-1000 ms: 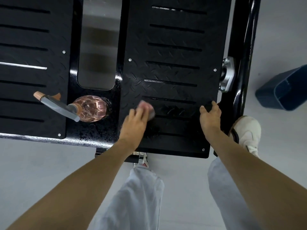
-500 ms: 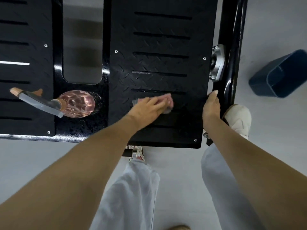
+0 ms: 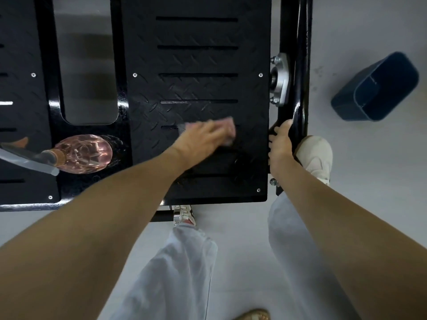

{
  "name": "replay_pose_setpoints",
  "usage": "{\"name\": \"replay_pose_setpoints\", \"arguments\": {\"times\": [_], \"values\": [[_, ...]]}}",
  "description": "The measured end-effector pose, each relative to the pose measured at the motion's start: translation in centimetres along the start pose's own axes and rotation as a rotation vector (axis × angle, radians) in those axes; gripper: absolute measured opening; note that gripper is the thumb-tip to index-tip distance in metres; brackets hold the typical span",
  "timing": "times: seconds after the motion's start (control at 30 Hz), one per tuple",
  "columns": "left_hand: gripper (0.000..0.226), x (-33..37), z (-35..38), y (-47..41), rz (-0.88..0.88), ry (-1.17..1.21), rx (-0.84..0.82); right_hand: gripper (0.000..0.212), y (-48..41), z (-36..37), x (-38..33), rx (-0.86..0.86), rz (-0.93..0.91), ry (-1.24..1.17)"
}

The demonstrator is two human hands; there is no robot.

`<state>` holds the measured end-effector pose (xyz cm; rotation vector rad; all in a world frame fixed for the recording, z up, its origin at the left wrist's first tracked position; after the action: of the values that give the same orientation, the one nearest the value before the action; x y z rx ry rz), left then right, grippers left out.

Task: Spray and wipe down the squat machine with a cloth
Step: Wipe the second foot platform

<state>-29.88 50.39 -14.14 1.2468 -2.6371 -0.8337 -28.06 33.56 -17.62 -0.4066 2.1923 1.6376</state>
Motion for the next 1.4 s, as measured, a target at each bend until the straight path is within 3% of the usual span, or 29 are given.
{"name": "replay_pose_setpoints", "arguments": {"times": [0.07,0.13,0.2,0.3,0.37,0.53,0.6,0.63,0.7,0.77,0.83,0.93,1.0,1.1,1.17,1.23,1.27,1.4], "values": [[0.088,-2.8,-0.1,-0.7,-0.273,0.135,0.004,0.079,-0.2,-0.2,0.2,0.001,0.005,0.027],[0.090,-2.8,-0.1,-1.3,-0.379,0.190,-0.027,0.081,-0.3,-0.2,0.6,-0.004,0.021,0.043],[0.078,0.4,-0.8,-2.1,-0.212,0.125,-0.011,0.085,-0.4,-0.1,0.8,-0.009,0.032,0.065],[0.061,6.7,-1.6,-1.6,0.370,-0.042,0.020,0.099,-0.4,-0.1,0.9,-0.011,0.055,0.080],[0.064,5.9,-2.1,-2.4,0.438,-0.086,0.056,0.101,-0.2,-0.3,0.7,-0.019,0.070,0.107],[0.086,-1.3,-4.0,-5.8,-0.155,0.162,0.043,0.083,-0.2,-1.1,0.5,-0.107,0.048,0.044],[0.085,-0.9,-4.7,-6.0,-0.224,0.246,0.053,0.085,0.0,-1.3,1.8,-0.095,0.067,0.069],[0.080,0.4,-4.5,-6.1,-0.178,0.261,0.051,0.090,-0.1,-1.2,2.2,-0.080,0.066,0.103],[0.062,4.7,-4.7,-5.7,0.140,0.223,0.068,0.092,-0.5,-0.8,2.8,-0.093,0.024,0.089],[0.053,7.2,-4.6,-4.6,0.420,0.076,0.081,0.082,0.1,-0.5,2.9,-0.085,0.017,0.077],[0.058,5.6,-4.6,-5.3,0.333,0.044,0.080,0.084,0.5,-0.6,2.8,-0.049,-0.006,0.096],[0.082,2.5,-5.0,-6.1,-0.008,0.179,0.070,0.098,0.6,-2.0,2.8,0.017,0.028,0.075],[0.086,2.9,-4.8,-6.0,-0.104,0.283,0.073,0.088,0.4,-2.8,2.8,0.038,0.065,0.054],[0.071,7.4,-3.5,-4.7,0.082,0.343,0.017,0.082,0.5,-2.9,2.7,0.004,0.072,0.046],[0.060,10.5,-2.9,-2.9,0.330,0.227,-0.007,0.086,1.0,-2.6,3.6,0.017,0.114,0.073],[0.063,10.6,-2.6,-1.8,0.419,0.106,0.000,0.090,1.6,-2.3,4.0,0.038,0.120,0.096],[0.067,9.5,-2.3,-1.9,0.367,0.105,-0.006,0.087,1.7,-2.4,4.1,0.055,0.109,0.111],[0.084,3.7,-1.8,-2.2,-0.105,0.284,-0.009,0.070,2.2,-3.0,4.6,0.088,0.073,0.269]]}}
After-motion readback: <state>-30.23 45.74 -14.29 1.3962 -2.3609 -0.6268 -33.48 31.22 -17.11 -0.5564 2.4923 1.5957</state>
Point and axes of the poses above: each hand's wrist, its own y-axis away from the middle knuckle, its own z-axis out of the palm, x = y × z, the point moved 9 cm from there along -y, towards the middle knuckle, and after that the axes turned 2 degrees about -y, right-handed, at the moved point
